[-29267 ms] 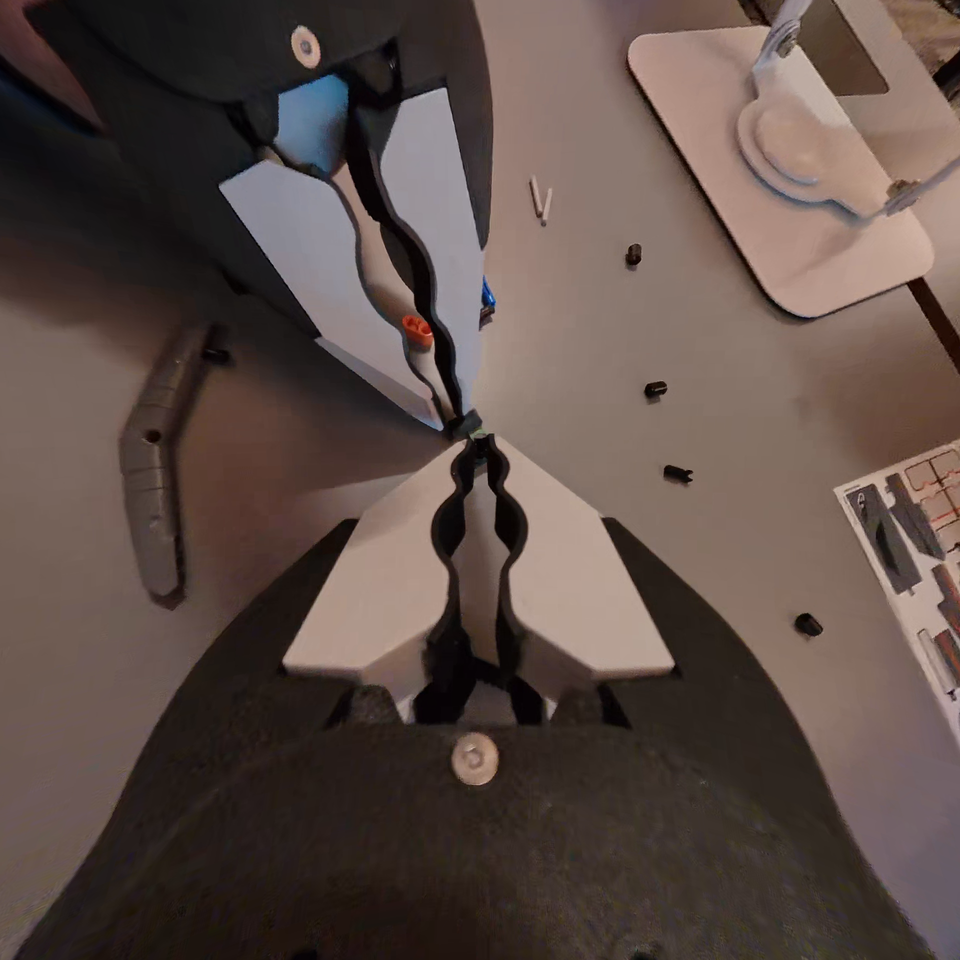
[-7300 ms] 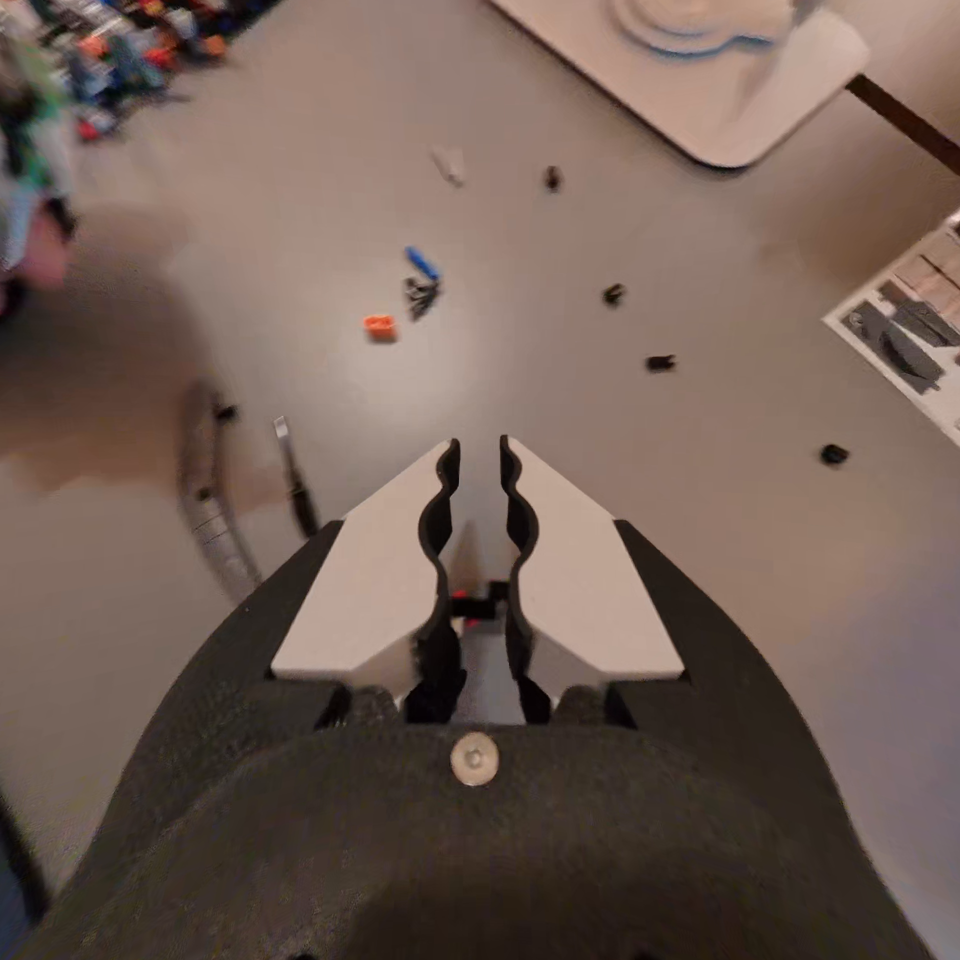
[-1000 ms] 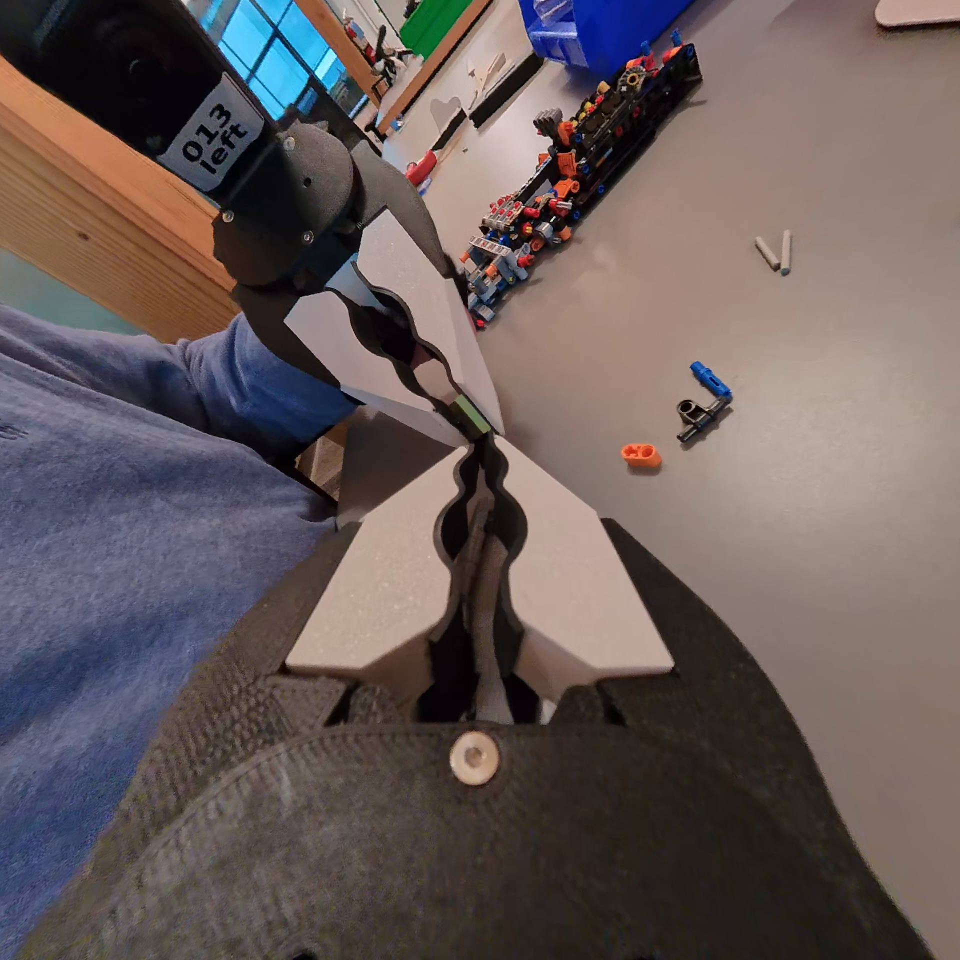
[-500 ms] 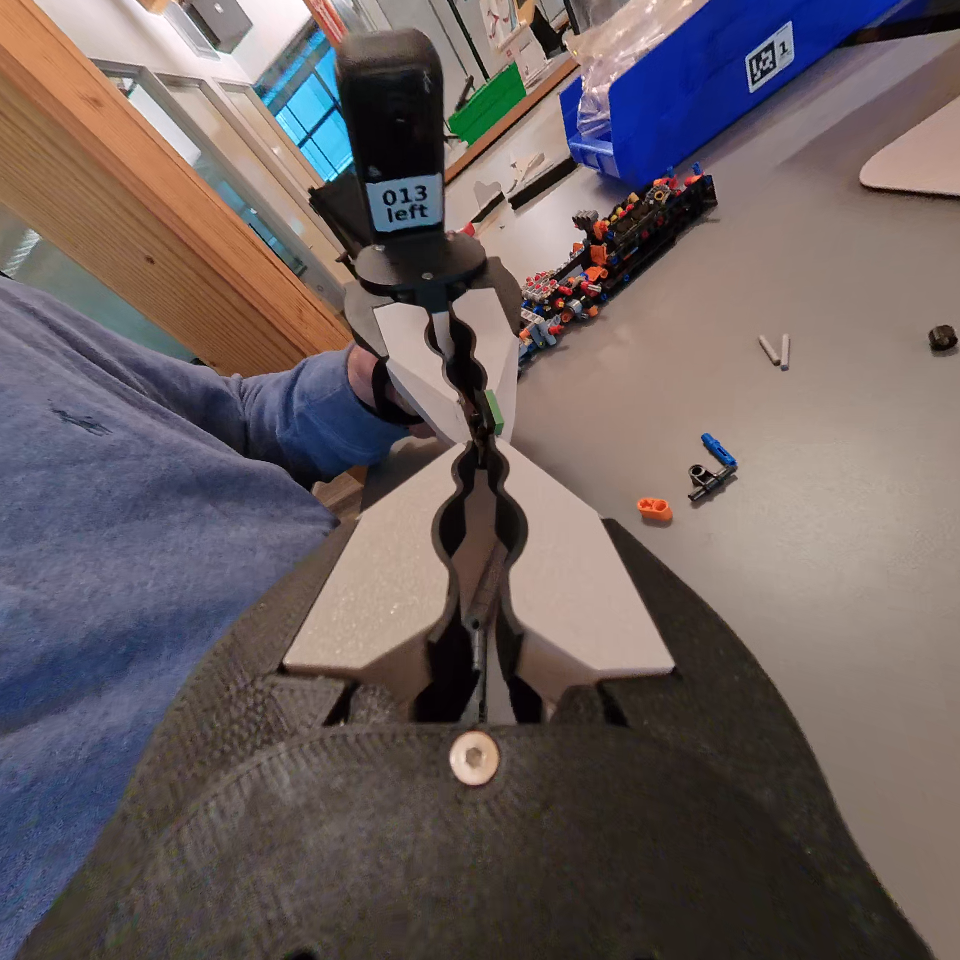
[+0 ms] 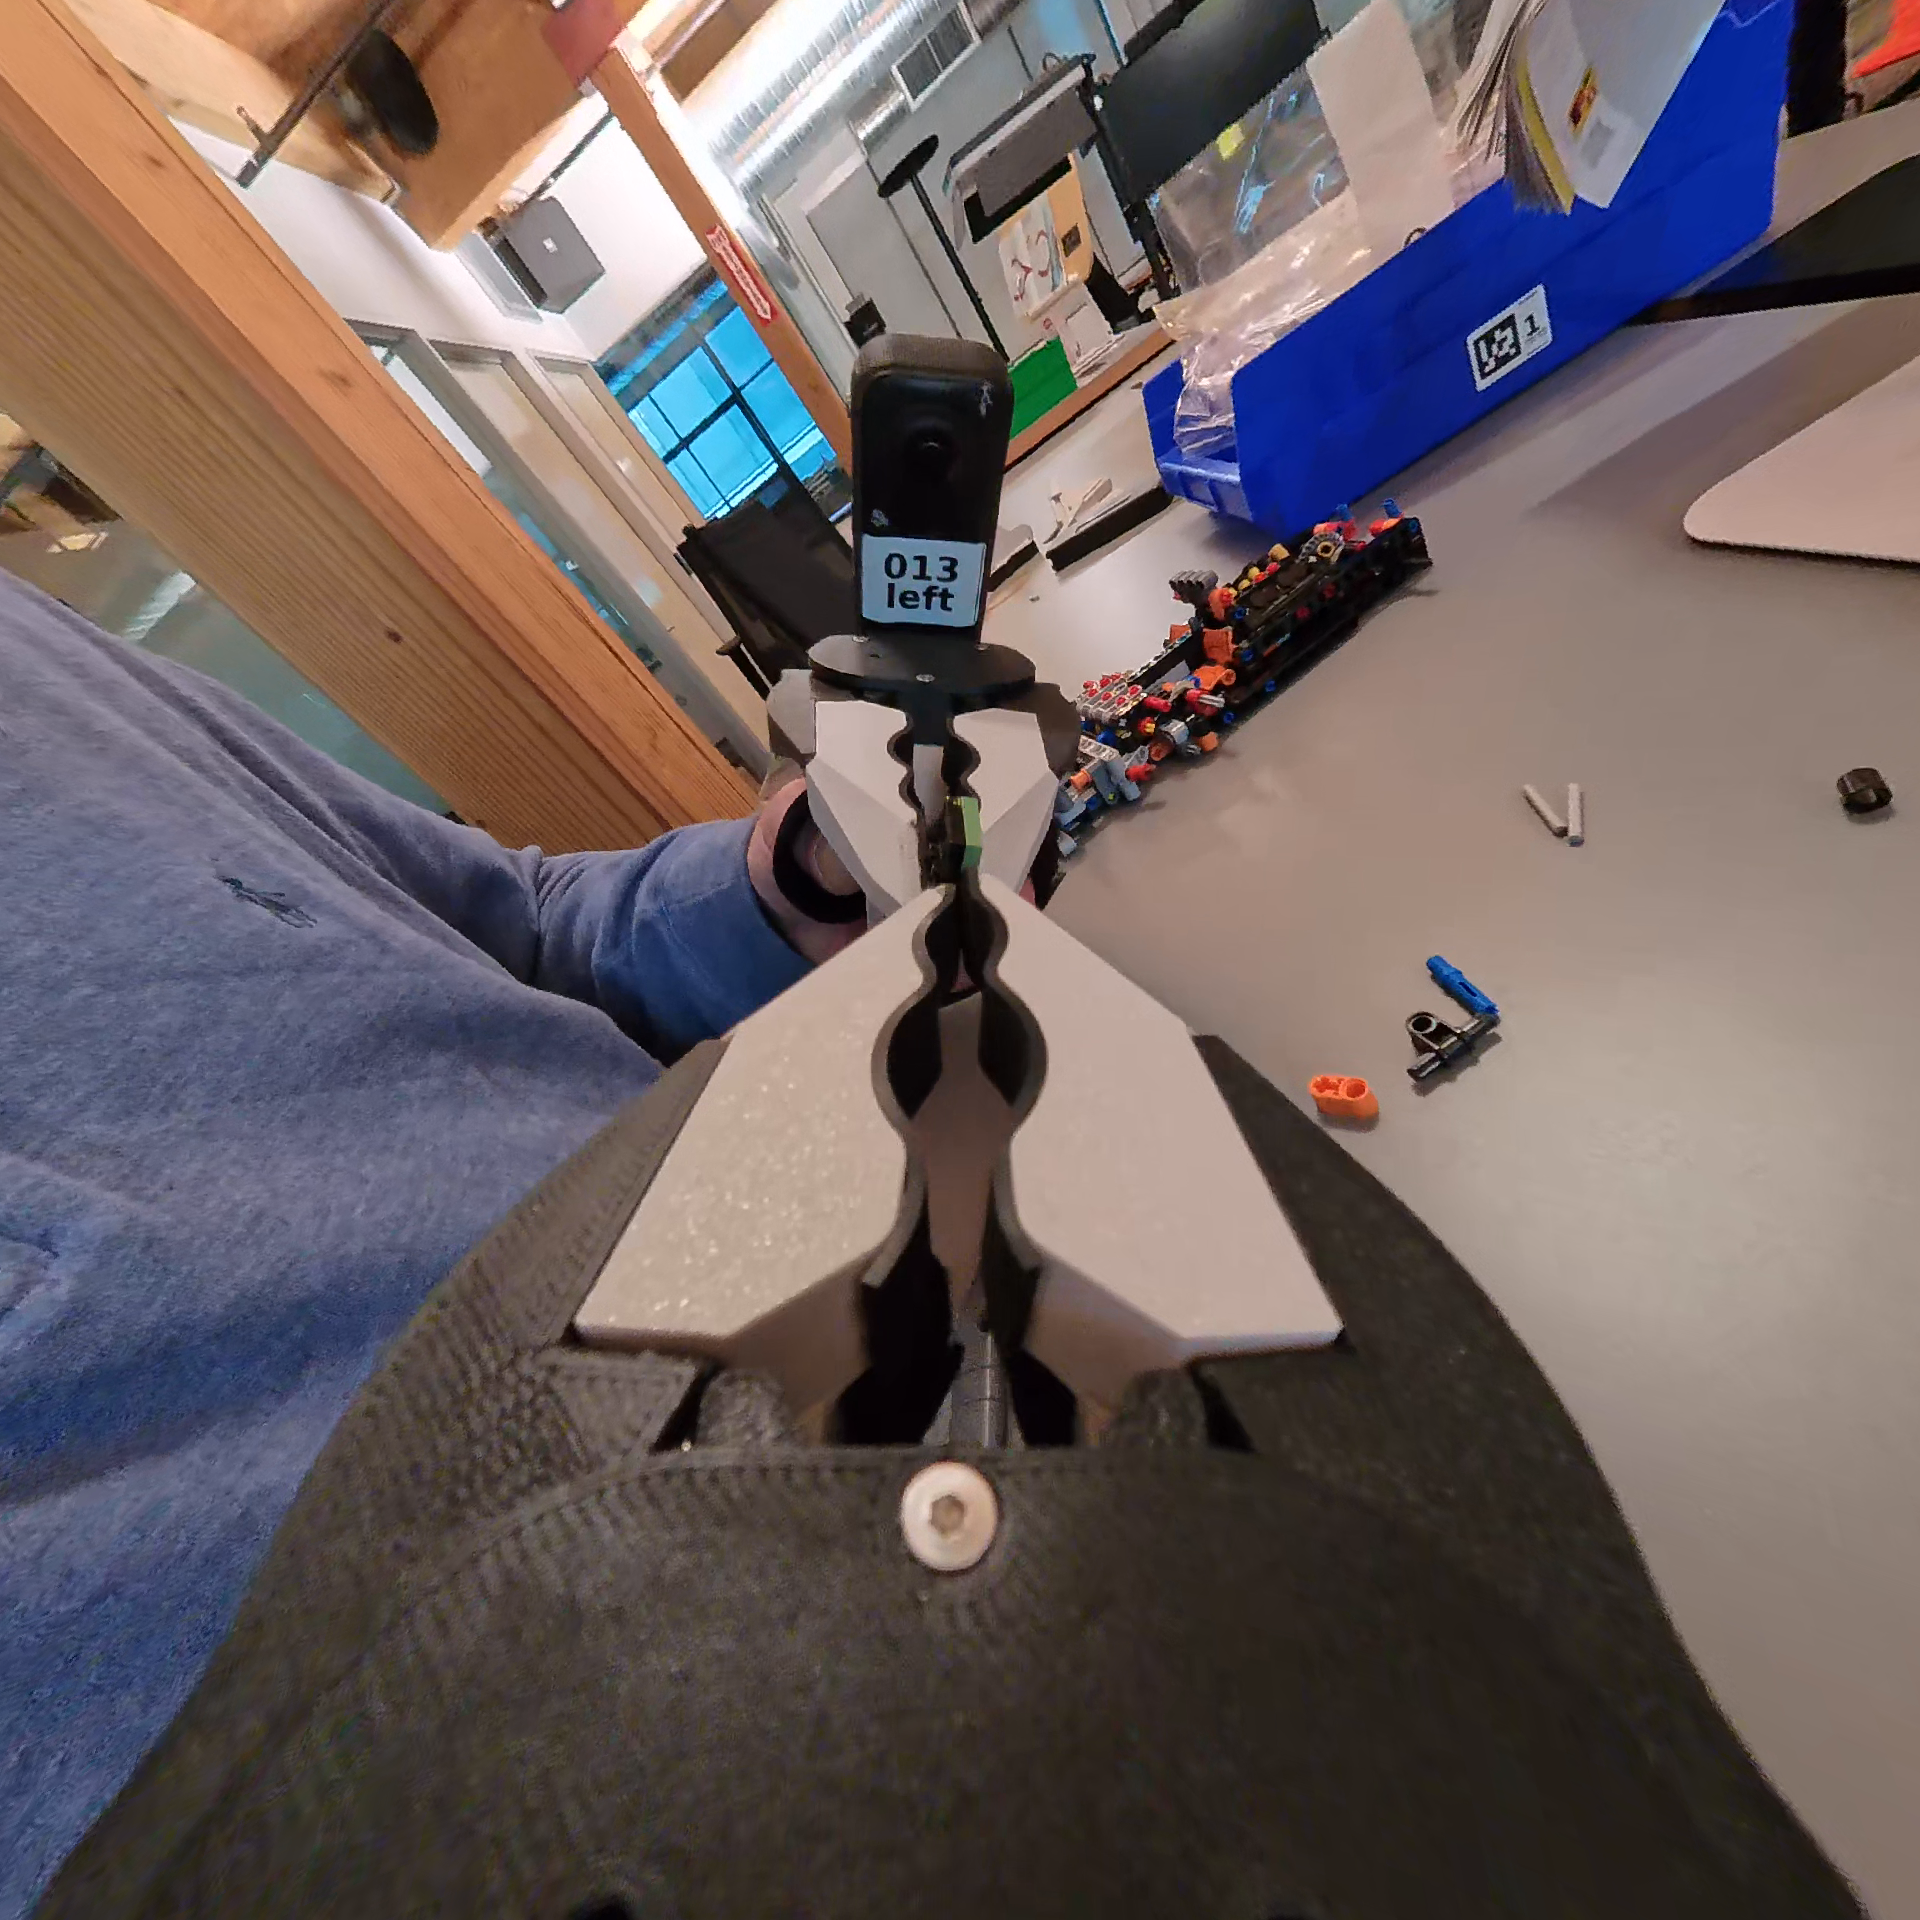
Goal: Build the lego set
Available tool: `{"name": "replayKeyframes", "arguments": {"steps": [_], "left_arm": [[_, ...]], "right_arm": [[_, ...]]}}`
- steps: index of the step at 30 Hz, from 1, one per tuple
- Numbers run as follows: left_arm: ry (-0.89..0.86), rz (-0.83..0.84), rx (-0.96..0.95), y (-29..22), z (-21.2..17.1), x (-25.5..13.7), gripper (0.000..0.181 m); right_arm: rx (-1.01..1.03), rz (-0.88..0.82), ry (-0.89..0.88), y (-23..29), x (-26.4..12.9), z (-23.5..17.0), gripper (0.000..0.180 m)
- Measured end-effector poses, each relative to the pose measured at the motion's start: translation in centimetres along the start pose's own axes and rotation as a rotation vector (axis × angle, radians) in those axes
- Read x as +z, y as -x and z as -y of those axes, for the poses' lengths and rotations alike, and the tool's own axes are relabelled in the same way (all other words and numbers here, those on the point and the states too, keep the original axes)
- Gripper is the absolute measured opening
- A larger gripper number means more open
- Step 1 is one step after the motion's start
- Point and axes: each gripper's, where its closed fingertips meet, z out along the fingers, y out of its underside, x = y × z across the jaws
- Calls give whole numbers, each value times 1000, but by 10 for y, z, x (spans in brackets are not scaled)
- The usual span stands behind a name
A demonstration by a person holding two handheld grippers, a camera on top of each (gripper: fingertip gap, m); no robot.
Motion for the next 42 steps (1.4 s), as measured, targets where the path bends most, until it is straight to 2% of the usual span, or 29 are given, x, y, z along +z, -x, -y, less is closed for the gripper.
{"name": "replayKeyframes", "arguments": {"steps": [16,28,31,36,42], "left_arm": [[-36,25,-5,2,0,4,4],[-72,-46,-38,-4,1,4,4],[-95,-94,-43,-11,5,3,4],[-101,-149,-42,-20,6,6,4],[-106,-180,-46,-25,7,10,4]], "right_arm": [[-2,-46,-34,0,-4,0,0],[-12,-42,-41,1,-9,1,0],[-33,-48,-35,0,-14,4,11],[15,83,-30,11,-13,2,18],[93,176,-69,16,-11,3,5]]}}
